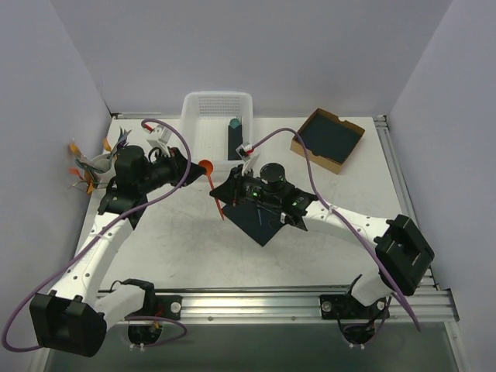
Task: Place the utensils on the paper napkin and roll it up
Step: Place the utensils on the napkin.
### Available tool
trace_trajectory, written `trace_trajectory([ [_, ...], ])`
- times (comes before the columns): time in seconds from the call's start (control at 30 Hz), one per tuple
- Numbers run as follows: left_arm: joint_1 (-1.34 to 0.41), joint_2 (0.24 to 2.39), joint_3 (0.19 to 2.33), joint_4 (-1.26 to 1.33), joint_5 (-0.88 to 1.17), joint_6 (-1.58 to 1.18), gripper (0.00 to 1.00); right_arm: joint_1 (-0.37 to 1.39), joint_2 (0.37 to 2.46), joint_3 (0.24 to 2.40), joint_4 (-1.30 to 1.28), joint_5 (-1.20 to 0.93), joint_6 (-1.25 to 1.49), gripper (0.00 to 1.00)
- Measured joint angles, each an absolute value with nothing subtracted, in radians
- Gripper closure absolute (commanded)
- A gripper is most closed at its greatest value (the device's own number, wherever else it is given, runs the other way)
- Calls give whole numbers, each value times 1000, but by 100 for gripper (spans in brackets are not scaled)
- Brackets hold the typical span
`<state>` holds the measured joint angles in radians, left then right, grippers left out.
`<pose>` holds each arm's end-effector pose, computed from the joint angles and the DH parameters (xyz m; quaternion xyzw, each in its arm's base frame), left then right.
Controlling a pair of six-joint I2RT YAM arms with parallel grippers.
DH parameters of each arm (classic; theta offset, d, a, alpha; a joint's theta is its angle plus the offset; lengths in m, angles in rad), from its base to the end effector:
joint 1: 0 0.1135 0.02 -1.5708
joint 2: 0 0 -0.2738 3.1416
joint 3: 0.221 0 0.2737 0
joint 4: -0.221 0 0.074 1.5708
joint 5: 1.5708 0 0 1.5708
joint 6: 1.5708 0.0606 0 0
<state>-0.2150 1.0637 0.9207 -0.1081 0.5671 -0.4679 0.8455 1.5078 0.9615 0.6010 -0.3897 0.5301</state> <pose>0.2677 -0.0918 0.3431 0.0745 0.7741 -0.4053 0.4805 0.2428 0.3086 0.3064 -0.2448 0.6440 0.5551 0.4660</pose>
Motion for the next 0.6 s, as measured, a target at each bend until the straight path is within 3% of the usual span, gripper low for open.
trace_trajectory([
  [0.07, -215, 1064, 921, -115, 566, -464, 58, 850, 1507, 962, 591, -373, 535, 100],
  [0.17, -215, 1060, 921, -127, 548, -453, 6, 850, 1493, 952, 548, -318, 553, 100],
  [0.6, -213, 926, 921, -211, 292, -480, 6, 770, 1356, 871, 128, 122, 754, 100],
])
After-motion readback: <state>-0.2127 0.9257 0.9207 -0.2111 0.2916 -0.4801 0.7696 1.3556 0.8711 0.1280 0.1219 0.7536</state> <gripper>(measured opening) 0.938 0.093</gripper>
